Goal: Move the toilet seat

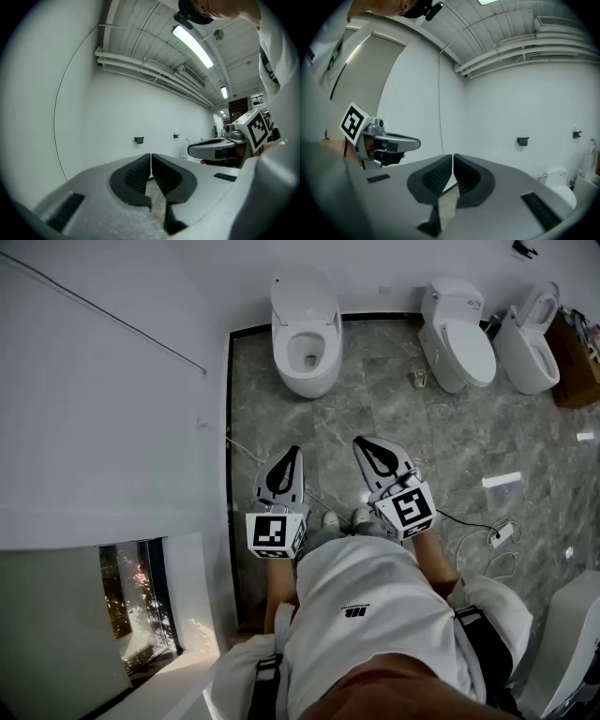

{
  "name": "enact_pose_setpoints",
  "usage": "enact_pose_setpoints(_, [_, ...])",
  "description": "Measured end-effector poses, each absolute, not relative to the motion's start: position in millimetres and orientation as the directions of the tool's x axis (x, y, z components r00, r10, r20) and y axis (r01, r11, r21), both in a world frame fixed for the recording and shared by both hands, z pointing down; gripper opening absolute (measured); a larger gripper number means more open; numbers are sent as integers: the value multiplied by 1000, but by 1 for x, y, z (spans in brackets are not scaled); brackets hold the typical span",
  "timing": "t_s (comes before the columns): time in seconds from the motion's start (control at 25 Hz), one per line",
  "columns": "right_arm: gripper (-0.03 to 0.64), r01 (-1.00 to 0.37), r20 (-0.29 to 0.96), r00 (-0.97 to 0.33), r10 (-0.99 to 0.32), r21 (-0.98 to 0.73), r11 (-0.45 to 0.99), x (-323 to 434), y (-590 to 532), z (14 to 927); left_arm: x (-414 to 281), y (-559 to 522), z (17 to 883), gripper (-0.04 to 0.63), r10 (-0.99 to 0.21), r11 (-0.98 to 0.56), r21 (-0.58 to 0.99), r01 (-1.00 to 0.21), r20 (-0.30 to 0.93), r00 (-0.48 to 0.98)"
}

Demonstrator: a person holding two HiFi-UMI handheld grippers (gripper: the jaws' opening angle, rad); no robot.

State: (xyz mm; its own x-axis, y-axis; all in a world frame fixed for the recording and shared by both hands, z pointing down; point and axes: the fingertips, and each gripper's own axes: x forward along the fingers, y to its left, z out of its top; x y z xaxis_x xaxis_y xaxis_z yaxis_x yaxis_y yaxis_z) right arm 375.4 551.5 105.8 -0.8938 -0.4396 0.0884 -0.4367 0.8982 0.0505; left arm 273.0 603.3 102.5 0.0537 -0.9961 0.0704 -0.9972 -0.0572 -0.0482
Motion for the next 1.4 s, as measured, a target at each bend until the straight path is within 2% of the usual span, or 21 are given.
enact_pose_setpoints(0.16, [37,-450,56,-891,-450,21,893,352,550,108,248,602,107,32,-996,-59,-45,-997,69,56])
enact_pose_setpoints(0.52, [37,-456,91,-884,-458,45,889,296,534,114,191,579,114,32,-996,-60,-41,-997,73,57])
enact_pose_setpoints(1.4, [37,-443,122,-886,-447,61,895,239,408,126,132,456,127,32,-994,-45,-38,-998,97,41])
